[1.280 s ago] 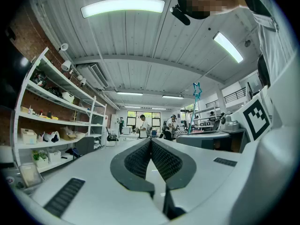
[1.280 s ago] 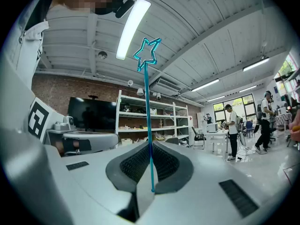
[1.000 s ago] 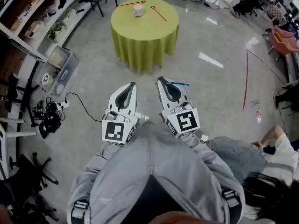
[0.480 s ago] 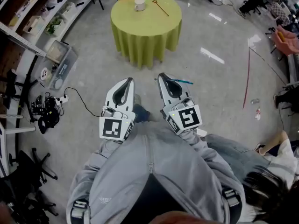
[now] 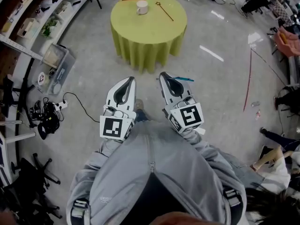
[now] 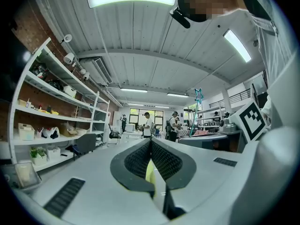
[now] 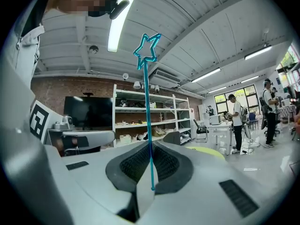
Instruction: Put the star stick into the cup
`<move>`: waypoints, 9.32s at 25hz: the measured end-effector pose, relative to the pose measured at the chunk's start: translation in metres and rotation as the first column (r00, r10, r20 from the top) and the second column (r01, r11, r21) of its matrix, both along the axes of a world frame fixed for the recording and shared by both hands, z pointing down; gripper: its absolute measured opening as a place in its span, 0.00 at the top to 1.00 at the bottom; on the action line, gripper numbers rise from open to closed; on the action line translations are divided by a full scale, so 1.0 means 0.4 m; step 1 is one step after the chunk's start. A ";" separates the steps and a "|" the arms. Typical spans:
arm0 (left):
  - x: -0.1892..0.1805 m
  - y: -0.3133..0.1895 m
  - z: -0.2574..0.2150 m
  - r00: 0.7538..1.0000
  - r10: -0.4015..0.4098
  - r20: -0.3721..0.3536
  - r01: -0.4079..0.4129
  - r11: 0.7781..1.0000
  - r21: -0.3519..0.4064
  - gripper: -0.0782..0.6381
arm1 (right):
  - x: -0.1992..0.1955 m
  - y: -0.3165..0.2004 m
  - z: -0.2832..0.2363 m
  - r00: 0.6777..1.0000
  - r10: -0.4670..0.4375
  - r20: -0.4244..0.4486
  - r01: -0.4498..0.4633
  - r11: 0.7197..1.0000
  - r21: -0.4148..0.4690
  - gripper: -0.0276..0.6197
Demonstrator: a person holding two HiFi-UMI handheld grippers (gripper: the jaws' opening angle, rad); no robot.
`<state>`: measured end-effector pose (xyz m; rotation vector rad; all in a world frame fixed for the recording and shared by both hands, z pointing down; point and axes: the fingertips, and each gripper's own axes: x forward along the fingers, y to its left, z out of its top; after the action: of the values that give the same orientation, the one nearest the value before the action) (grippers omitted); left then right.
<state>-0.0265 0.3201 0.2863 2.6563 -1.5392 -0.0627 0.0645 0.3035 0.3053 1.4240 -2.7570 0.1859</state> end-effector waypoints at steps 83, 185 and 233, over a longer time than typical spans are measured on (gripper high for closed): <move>0.053 -1.170 0.141 0.999 0.028 0.030 -0.024 0.992 -0.121 0.87 | -0.029 -1.185 0.183 0.974 -0.207 -0.096 0.182 0.960 -0.214 0.90; 0.013 -1.482 0.601 0.976 0.218 0.000 -0.203 0.910 -0.362 0.87 | -0.193 -1.560 0.654 0.962 -0.235 -0.138 0.136 0.854 -0.502 0.90; -0.021 -1.238 0.047 0.992 0.127 0.007 -0.127 0.989 -0.074 0.87 | -0.034 -1.207 -0.023 0.997 0.063 -0.043 -0.065 0.996 -0.054 0.91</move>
<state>-0.0350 -0.1751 0.3049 2.6939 -1.3442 0.0160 0.0508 -0.1795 0.2960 1.4859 -2.6543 0.2296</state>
